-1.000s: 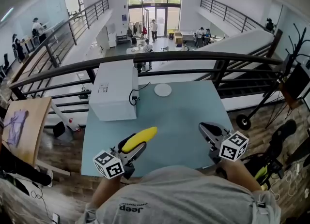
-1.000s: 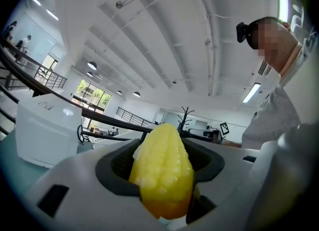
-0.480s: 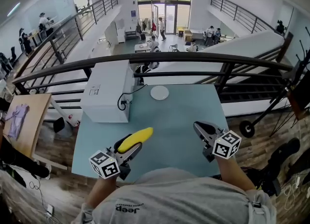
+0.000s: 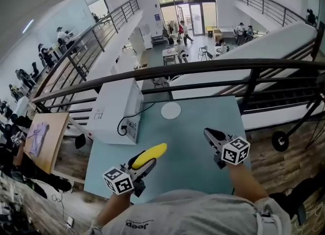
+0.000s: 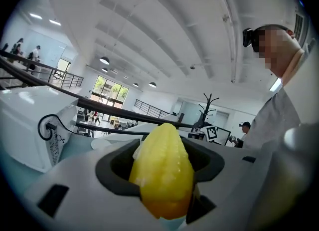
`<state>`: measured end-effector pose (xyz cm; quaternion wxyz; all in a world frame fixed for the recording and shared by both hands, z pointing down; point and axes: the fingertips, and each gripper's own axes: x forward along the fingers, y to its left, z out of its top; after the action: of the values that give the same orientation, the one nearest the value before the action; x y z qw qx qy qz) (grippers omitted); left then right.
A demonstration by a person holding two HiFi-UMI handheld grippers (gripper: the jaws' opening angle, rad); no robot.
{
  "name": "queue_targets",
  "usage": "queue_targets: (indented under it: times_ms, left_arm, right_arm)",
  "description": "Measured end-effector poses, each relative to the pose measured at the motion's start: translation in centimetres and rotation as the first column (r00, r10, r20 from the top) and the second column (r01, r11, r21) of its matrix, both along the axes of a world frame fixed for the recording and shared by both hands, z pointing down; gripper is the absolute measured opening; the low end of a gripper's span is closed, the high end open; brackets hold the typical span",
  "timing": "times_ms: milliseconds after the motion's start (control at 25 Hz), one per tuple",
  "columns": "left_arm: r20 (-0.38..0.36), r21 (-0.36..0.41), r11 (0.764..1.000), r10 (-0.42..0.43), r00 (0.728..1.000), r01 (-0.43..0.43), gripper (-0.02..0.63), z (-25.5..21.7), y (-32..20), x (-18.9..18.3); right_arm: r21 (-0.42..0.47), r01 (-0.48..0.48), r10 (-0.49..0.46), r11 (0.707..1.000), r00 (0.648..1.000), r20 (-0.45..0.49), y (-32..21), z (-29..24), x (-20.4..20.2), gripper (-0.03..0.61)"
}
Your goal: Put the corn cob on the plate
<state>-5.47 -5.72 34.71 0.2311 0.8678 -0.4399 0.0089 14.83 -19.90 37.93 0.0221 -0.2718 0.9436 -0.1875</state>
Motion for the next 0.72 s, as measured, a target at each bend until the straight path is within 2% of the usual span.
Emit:
queue_targets:
  times_ms: [120, 240, 360, 440, 600, 720]
  left_arm:
    - [0.016, -0.022, 1.0, 0.016, 1.0, -0.016, 0.261, 1.8, -2.3, -1.6]
    - [0.026, -0.032, 0.998, 0.056, 0.998, -0.055, 0.261, 3.9, -5.3, -3.9]
    - [0.028, -0.051, 0.995, 0.087, 0.996, -0.086, 0.261, 6.6, -8.1, -6.5]
    - [0.028, -0.053, 0.993, 0.105, 0.994, -0.103, 0.261, 7.8, -10.5, -7.9]
    - [0.004, -0.026, 0.993, 0.112, 0.994, -0.112, 0.261, 8.7, -14.5, -7.8]
    - [0.0, -0.007, 0.996, 0.09, 0.996, -0.09, 0.261, 9.5, -17.5, -7.1]
  right_arm:
    - [-0.032, -0.018, 0.017, 0.999, 1.0, -0.026, -1.2, 3.0, -0.6, 0.017]
    - [-0.052, -0.08, 0.077, 0.995, 0.995, -0.062, -3.0, 5.4, -1.6, 0.017]
    - [-0.098, -0.145, 0.137, 0.985, 0.987, -0.088, -3.2, 7.6, -3.5, 0.017]
    - [-0.123, -0.149, 0.136, 0.981, 0.985, -0.108, -2.8, 8.7, -5.3, 0.017]
    - [-0.139, -0.122, 0.097, 0.983, 0.979, -0.178, -2.7, 9.9, -6.4, 0.017]
    - [-0.142, -0.127, 0.097, 0.982, 0.976, -0.197, -5.8, 10.0, -5.7, 0.017]
